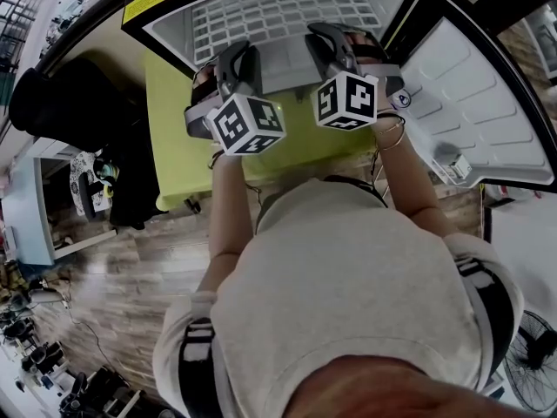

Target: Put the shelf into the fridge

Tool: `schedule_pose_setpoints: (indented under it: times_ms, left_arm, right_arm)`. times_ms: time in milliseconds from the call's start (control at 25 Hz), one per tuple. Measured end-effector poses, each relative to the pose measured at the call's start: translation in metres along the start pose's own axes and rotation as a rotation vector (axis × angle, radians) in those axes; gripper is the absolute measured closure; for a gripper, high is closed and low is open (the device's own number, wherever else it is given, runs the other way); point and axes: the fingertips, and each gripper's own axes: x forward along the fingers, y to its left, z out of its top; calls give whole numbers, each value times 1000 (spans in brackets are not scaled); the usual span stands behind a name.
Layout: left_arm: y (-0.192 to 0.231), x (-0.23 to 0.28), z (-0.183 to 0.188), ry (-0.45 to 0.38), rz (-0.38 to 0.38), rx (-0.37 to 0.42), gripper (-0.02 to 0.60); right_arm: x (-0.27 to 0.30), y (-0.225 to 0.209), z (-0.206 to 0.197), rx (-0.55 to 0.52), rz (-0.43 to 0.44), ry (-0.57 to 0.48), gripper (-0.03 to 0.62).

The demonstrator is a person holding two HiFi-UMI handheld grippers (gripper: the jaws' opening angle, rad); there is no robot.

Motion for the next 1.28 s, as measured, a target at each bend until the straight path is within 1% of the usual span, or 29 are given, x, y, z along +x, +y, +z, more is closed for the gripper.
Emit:
schedule_pose_setpoints:
  times_ms: [240, 600, 920, 1120, 1280]
  left_arm:
    - [6, 13, 1, 44, 6, 14, 538]
    - [13, 26, -1, 77, 23, -18, 538]
    - [15, 32, -3, 68, 10, -32, 535]
    - [16, 32, -4, 77, 25, -73, 532]
    - [17, 31, -3, 66, 42, -81, 534]
  right_arm:
    - [12, -8, -2, 28, 7, 8, 517]
    - [25, -13, -4, 57, 4, 5, 513]
    - [31, -15, -6, 73, 17, -12, 511]
    - [32, -14, -6, 73, 23, -17, 511]
    - [31, -15, -6, 84, 13, -32, 510]
